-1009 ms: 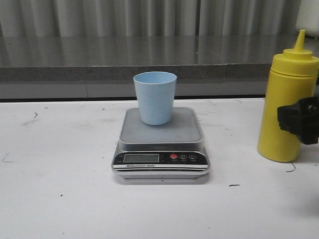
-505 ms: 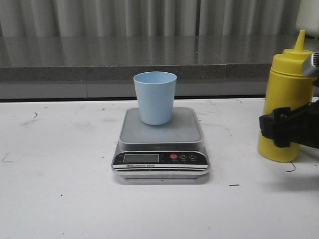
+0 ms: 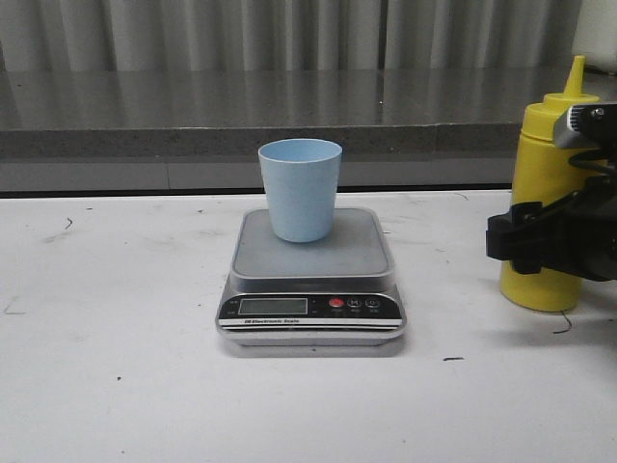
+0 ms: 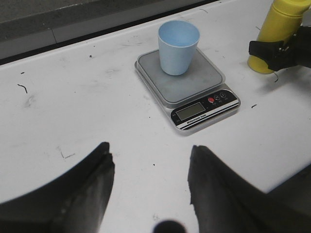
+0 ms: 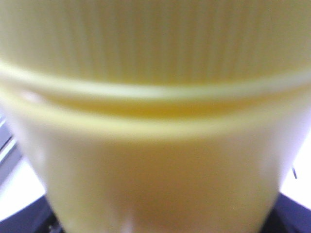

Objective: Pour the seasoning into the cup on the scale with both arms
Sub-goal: 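Reach the right gripper to the yellow squeeze bottle and grasp it, then lift the yellow bottle and tilt its nozzle down over the cup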

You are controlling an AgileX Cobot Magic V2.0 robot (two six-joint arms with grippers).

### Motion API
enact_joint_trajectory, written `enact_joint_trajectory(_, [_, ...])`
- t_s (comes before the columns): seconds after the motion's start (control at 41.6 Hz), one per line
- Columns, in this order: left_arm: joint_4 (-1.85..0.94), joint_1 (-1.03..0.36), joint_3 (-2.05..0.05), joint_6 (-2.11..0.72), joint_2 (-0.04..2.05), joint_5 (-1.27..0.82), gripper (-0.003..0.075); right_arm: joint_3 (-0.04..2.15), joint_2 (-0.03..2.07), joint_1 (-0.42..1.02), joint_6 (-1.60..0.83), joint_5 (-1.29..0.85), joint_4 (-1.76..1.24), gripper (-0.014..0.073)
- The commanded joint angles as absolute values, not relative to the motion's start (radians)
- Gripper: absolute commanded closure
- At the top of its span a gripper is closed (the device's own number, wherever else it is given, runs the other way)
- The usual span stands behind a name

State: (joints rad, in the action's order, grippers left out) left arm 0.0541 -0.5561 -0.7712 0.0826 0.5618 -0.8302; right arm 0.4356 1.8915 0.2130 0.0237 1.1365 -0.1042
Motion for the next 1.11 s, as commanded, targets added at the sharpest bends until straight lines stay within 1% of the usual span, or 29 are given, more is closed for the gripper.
enact_joint_trajectory(0.0, [0.049,-0.560,-0.796,0.086,0.564,-0.761,0.0377,0.453,1.853,0.215,0.026,1.285,-0.093,0.0275])
enact_joint_trajectory(0.12, [0.049,-0.560,-0.796,0.086,0.564,-0.761,0.0377,0.451,1.817,0.215,0.020,1.279,-0.093,0.0277])
enact_joint_trajectory(0.216, [0.049,-0.560,-0.796,0.086,0.564,-0.761,0.0377,0.450,1.761,0.215,-0.014,1.234,-0.092,0.0279])
enact_joint_trajectory(0.36, [0.049,-0.560,-0.796,0.086,0.564,-0.761,0.0377,0.463,1.621,0.215,-0.128,1.045,-0.091,0.0281])
enact_joint_trajectory(0.505, [0.049,-0.560,-0.796,0.086,0.564,-0.761,0.0377,0.534,1.479,0.215,-0.233,0.748,-0.071,0.0281])
enact_joint_trajectory(0.601, [0.049,-0.560,-0.796,0.086,0.564,-0.761,0.0377,0.639,1.404,0.215,-0.290,0.458,-0.060,0.0281])
enact_joint_trajectory(0.697, [0.049,-0.560,-0.796,0.086,0.564,-0.761,0.0377,0.772,1.368,0.219,-0.350,0.212,0.000,0.0281])
enact_joint_trajectory(0.865, [0.049,-0.560,-0.796,0.086,0.564,-0.761,0.0377,1.003,1.392,0.287,-0.405,-0.172,0.169,0.0281])
enact_joint_trajectory(1.081, [0.049,-0.560,-0.796,0.086,0.564,-0.761,0.0377,1.256,1.503,0.398,-0.401,-0.507,0.414,0.0281])
